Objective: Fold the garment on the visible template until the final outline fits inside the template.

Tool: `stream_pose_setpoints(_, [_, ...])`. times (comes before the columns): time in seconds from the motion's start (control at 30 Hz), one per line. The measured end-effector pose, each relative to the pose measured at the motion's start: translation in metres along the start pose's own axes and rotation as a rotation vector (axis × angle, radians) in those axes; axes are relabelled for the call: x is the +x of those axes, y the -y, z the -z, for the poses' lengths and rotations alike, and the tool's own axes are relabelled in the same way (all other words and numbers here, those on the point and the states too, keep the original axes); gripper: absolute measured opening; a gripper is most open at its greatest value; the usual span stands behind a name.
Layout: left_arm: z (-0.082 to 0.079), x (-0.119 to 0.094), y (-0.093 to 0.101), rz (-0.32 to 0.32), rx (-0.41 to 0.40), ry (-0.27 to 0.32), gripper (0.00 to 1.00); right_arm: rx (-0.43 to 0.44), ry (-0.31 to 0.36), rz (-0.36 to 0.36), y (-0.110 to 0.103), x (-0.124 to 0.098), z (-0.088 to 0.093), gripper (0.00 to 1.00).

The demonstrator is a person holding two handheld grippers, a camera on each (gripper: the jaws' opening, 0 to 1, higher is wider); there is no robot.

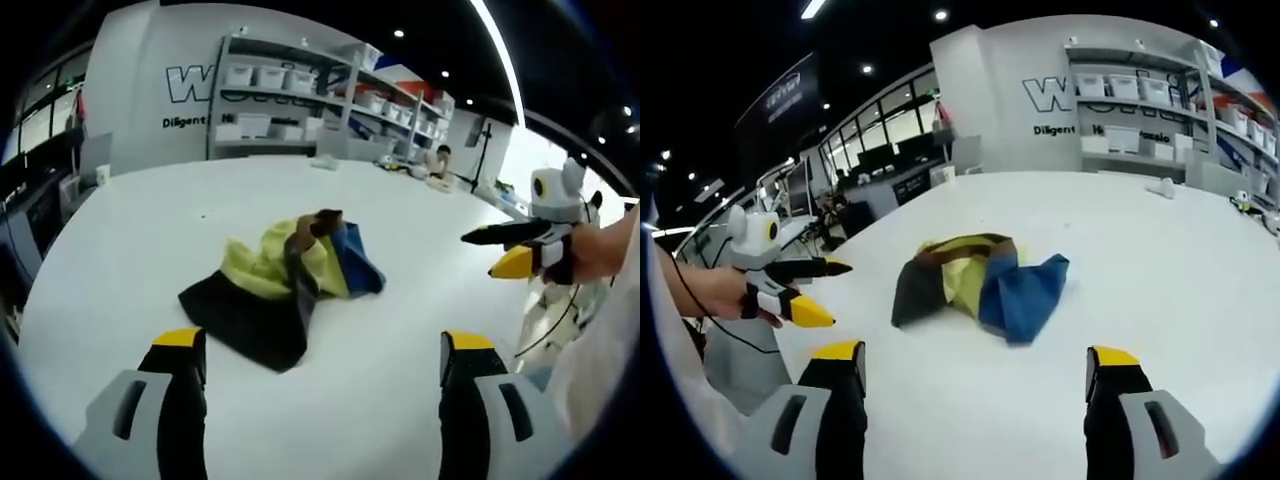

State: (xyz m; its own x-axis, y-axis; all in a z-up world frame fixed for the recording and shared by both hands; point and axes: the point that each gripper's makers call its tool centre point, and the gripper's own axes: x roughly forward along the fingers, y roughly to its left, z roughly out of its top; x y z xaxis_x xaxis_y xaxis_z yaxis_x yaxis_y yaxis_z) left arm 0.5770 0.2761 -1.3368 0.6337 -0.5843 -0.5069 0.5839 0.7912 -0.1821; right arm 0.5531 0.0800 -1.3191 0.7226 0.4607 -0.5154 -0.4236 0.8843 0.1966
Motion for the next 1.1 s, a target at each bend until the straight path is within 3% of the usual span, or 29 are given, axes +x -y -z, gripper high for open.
stream_pose_setpoints(0.77, [-0.013, 0.023, 0.003, 0.041, 0.056, -0.007, 0.82, -0.039, -0.011, -0.021, 0.013, 0.018, -0.009, 0.77])
stream_pose_setpoints(1.1, [-0.023, 0.029, 0.005, 0.048, 0.08, -0.005, 0.82, -0.044, 0.005, -0.032, 0.011, 0.023, -0.019, 0.77])
